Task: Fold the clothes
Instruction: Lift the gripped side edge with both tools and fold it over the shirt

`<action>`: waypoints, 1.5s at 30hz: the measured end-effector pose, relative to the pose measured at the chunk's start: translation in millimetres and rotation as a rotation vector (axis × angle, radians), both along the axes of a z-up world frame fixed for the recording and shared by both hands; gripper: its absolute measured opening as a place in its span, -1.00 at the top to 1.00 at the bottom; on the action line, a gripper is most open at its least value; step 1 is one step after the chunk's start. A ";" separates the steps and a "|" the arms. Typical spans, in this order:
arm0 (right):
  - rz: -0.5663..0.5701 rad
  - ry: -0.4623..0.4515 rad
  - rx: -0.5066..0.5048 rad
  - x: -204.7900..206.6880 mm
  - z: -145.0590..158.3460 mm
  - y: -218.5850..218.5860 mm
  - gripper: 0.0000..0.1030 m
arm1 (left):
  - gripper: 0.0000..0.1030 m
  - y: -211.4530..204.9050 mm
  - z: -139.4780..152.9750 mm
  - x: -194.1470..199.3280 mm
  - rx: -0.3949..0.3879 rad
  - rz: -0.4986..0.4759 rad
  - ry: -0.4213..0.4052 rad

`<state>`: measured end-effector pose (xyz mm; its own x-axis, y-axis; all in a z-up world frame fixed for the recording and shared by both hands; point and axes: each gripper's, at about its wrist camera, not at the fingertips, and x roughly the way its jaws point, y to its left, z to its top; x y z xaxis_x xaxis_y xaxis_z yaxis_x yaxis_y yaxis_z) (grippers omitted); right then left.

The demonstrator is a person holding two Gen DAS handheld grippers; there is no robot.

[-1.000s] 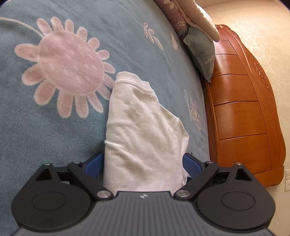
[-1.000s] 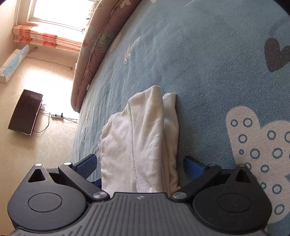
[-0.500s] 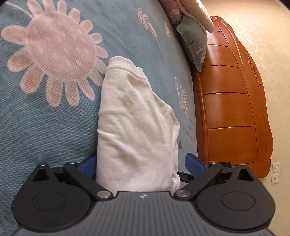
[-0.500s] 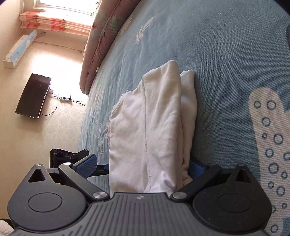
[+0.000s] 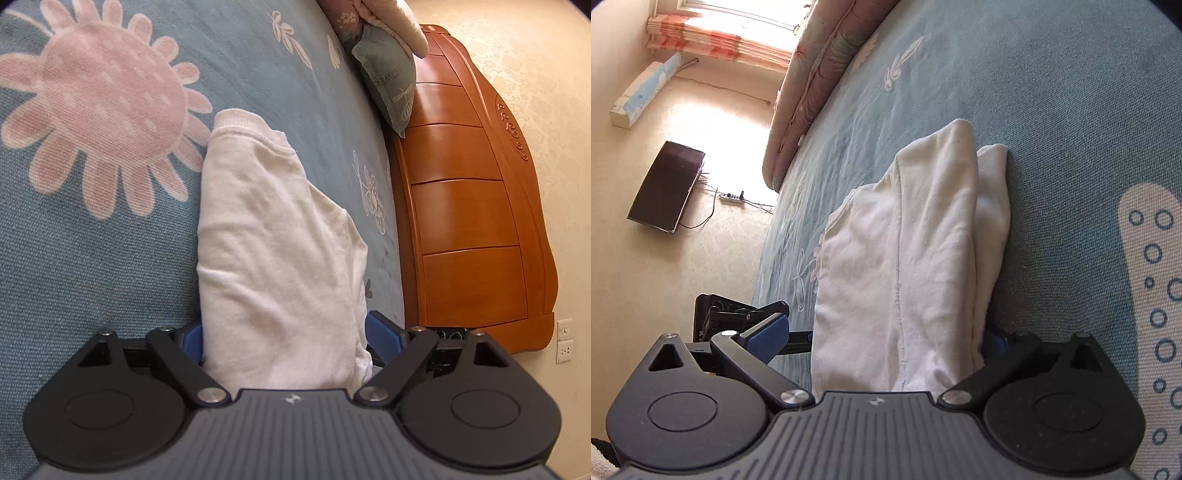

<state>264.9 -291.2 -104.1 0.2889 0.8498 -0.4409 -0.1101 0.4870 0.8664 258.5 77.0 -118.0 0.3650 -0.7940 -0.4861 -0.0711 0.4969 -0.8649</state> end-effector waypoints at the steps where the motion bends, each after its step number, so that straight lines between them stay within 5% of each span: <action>1: -0.010 0.009 0.005 4.2 0.0 0.5 -1.00 | -0.80 -5.0 0.6 5.2 0.000 -0.007 -0.003; 6: -0.040 0.007 0.008 14.7 -1.6 5.6 -1.00 | -0.95 -18.1 6.7 7.7 0.049 -0.038 -0.042; 11: -0.012 -0.043 0.018 1.6 -1.9 2.2 -1.00 | -0.54 -1.1 -1.3 0.7 0.023 -0.013 -0.039; 20: 0.002 -0.078 -0.012 1.8 -0.3 9.0 -1.00 | -0.52 0.4 -2.7 -2.9 0.031 -0.018 -0.063; 28: -0.050 -0.041 -0.019 3.8 3.3 11.6 -1.00 | -0.84 -14.3 5.7 5.6 0.035 -0.024 -0.035; 35: -0.075 -0.007 0.059 4.7 7.7 4.3 -1.00 | -0.84 -18.5 15.7 4.0 -0.005 0.000 -0.031; 39: -0.063 -0.009 0.022 4.9 2.9 9.1 -1.00 | -0.83 -23.1 7.3 3.8 0.088 -0.026 -0.038; 45: -0.065 -0.025 0.043 3.2 11.4 11.9 -1.00 | -0.87 -25.8 15.3 3.0 0.035 -0.013 -0.051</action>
<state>268.1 -279.3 -92.7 0.3549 0.8466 -0.3966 -0.1012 0.4565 0.8839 261.6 51.1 -102.6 0.3798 -0.7818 -0.4944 -0.0210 0.5271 -0.8496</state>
